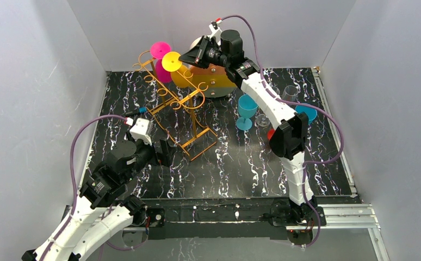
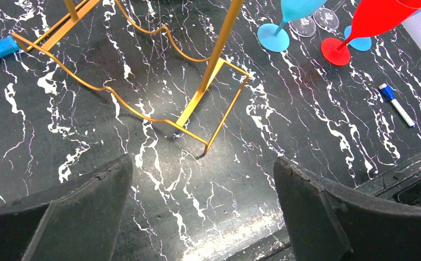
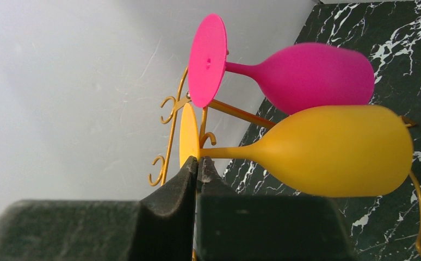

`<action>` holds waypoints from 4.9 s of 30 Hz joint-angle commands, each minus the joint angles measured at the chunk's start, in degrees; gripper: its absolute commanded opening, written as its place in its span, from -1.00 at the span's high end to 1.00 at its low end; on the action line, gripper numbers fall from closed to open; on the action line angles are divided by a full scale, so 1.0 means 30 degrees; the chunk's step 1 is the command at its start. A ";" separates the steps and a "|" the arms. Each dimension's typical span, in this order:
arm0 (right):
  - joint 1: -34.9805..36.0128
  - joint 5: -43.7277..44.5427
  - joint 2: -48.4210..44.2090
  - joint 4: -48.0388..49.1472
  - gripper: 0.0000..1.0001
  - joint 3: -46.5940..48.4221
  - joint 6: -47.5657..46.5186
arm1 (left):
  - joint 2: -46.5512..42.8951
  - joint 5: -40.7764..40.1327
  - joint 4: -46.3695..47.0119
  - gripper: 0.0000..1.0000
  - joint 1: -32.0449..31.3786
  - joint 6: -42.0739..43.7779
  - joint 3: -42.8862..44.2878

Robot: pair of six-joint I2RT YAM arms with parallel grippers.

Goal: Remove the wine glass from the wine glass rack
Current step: Pick up the wine glass from the wine rack, then place the wine glass at the center of the board.

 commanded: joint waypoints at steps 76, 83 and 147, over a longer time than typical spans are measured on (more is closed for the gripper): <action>-0.0787 0.3500 -0.2621 -0.0180 0.97 0.0051 0.0299 | -0.0169 0.0183 -0.0420 -0.97 -0.0005 0.0122 0.0560; -0.1249 0.4154 -0.4429 -0.0064 0.97 -0.1230 -0.1182 | -0.0448 0.0004 -0.0356 -0.97 -0.0014 -0.0274 0.0617; 0.2239 -0.4295 -2.2041 0.8110 0.97 -2.8823 -0.1107 | 0.3039 1.3085 0.8214 -0.36 0.0008 -0.7296 -0.1029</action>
